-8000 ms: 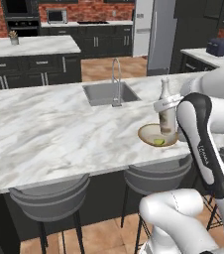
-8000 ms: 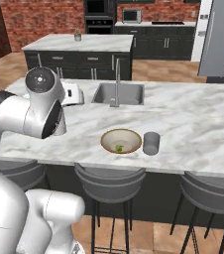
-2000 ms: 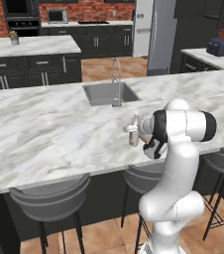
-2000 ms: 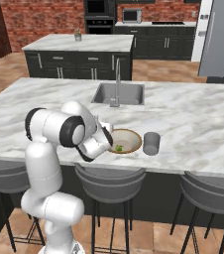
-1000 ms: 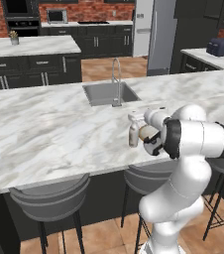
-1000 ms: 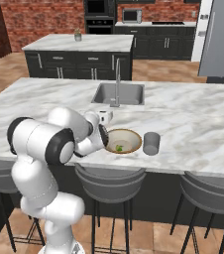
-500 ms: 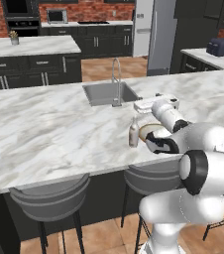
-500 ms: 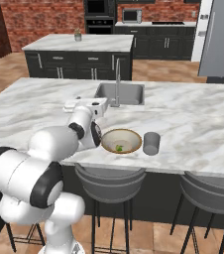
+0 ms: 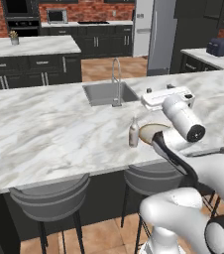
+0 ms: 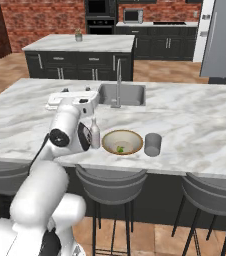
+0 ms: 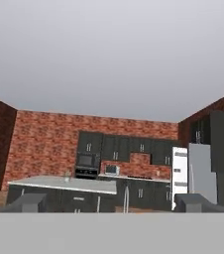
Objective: There is a bowl on the dining counter. Grab a lemon wedge from the fridge and place it in the bowl. Then get the liquor bottle and glass cup from the cabinet and place them next to the bowl.
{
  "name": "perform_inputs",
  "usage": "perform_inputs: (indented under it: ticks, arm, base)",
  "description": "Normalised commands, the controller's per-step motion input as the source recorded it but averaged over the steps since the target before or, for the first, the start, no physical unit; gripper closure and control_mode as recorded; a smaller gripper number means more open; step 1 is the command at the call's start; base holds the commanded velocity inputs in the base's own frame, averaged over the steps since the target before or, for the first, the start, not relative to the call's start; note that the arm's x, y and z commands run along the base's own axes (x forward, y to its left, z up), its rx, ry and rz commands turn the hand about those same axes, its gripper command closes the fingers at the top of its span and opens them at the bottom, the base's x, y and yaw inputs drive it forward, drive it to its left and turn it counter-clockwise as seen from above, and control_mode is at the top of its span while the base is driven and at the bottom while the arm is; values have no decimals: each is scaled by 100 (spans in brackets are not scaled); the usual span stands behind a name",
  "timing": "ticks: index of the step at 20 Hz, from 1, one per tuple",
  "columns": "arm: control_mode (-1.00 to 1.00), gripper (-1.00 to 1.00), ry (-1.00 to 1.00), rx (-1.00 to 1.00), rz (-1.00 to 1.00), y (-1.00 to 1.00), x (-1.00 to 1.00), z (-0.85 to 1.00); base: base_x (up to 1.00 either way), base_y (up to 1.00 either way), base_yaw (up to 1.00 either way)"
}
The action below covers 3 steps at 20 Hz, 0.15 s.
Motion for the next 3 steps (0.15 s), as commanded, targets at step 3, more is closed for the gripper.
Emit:
perform_inputs:
  ticks: [3]
  arm:
    - [-100,-100,18,0,-1,-3,-81,100]
  base:
    - [0,0,0]
